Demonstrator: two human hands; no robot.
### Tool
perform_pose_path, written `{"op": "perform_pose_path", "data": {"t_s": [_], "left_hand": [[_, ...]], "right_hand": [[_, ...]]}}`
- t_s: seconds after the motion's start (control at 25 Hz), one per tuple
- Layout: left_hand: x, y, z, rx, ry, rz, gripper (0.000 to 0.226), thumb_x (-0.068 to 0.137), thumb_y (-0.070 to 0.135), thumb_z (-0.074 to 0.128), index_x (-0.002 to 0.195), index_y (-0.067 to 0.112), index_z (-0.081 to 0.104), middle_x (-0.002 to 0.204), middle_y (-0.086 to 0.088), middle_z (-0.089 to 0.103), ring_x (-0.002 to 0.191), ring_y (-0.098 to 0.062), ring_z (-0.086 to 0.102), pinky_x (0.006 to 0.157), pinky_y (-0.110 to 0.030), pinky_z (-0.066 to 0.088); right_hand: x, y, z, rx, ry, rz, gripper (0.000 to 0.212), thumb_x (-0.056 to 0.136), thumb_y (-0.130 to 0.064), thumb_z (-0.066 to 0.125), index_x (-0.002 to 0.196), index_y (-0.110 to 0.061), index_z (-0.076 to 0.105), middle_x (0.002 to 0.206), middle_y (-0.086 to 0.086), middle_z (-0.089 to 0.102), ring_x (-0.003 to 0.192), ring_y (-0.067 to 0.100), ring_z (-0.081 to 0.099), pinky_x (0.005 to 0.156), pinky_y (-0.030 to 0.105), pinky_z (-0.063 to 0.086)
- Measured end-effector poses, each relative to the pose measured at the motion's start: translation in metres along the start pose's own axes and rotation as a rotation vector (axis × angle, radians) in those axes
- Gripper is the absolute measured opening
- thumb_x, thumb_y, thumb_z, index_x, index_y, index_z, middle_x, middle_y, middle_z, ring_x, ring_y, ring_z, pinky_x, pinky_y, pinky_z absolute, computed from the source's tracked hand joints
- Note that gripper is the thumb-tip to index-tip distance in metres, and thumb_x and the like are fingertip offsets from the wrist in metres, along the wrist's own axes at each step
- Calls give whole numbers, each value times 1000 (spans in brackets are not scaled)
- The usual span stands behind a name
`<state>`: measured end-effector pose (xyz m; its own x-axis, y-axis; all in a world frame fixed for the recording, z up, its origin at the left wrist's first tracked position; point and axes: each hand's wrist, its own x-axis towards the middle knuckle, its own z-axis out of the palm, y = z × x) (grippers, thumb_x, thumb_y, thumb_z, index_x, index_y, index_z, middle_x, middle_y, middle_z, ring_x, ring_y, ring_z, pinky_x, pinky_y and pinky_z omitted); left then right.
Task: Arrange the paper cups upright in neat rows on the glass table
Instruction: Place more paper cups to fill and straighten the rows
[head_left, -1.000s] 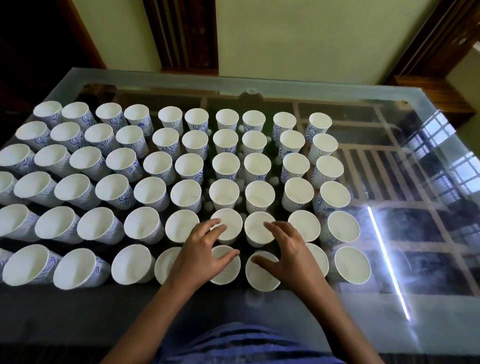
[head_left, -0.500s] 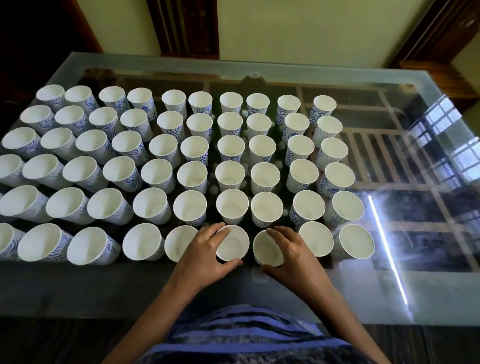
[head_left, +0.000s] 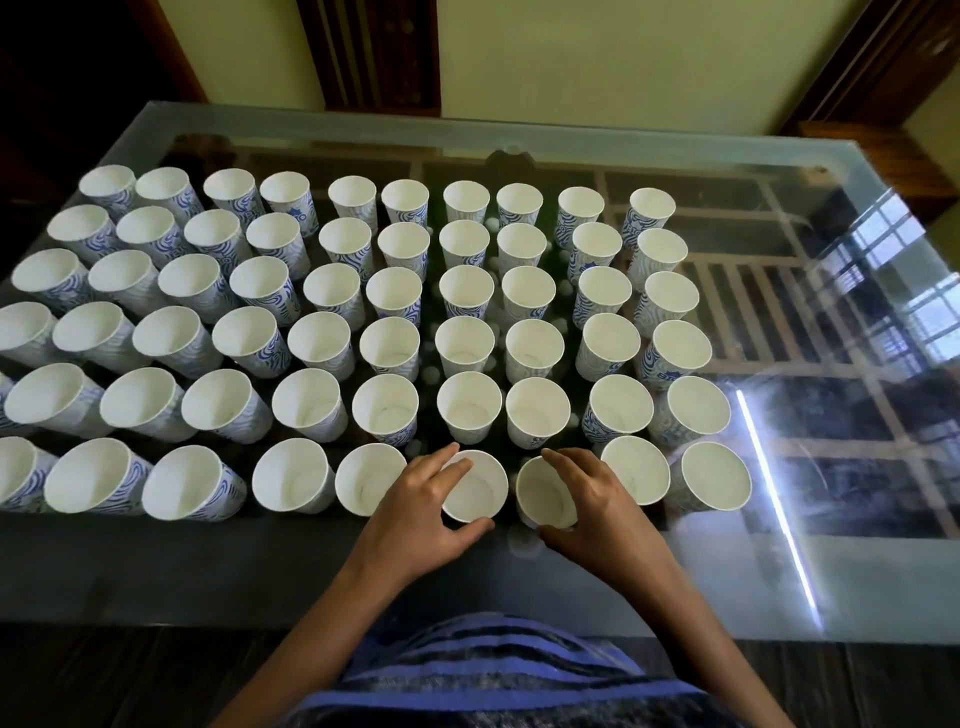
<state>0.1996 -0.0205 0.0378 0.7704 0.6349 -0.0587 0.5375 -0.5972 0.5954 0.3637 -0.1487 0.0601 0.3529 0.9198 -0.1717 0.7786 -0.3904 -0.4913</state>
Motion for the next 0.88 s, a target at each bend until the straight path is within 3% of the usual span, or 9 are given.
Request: {"op": "perform_pose_path", "data": {"t_s": [0.4, 0.56, 0.72, 0.88], "left_hand": [[1, 6, -4, 12, 45, 47, 62, 66, 38, 79, 119, 11, 61, 134, -8, 51, 121, -25, 49, 98, -27, 34], [13, 18, -1, 0, 39, 97, 61, 67, 36, 79, 118, 10, 62, 130, -8, 54, 120, -24, 50, 98, -28, 36], [28, 35, 11, 24, -38, 226, 65, 64, 39, 80, 118, 7, 61, 126, -10, 57, 119, -24, 52, 99, -27, 34], [38, 46, 25, 45, -177, 311, 75, 66, 50, 74, 128, 14, 53, 136, -4, 49, 127, -18, 42, 105, -22, 29]], "right_hand": [[-5, 2, -1, 34, 9, -13, 85, 74, -31, 75, 144, -18, 28, 147, 4, 31, 133, 19, 35, 104, 25, 33], [-8, 7, -9, 74, 90, 14, 72, 78, -32, 72, 140, -15, 38, 143, 5, 39, 130, 20, 40, 103, 25, 34], [-15, 27, -20, 152, 268, 120, 59, 73, -16, 78, 126, -5, 55, 129, 14, 53, 119, 30, 52, 98, 35, 44], [-16, 45, -22, 116, 257, 235, 70, 68, -20, 81, 129, -7, 50, 140, 14, 42, 129, 28, 39, 104, 32, 33]]}}
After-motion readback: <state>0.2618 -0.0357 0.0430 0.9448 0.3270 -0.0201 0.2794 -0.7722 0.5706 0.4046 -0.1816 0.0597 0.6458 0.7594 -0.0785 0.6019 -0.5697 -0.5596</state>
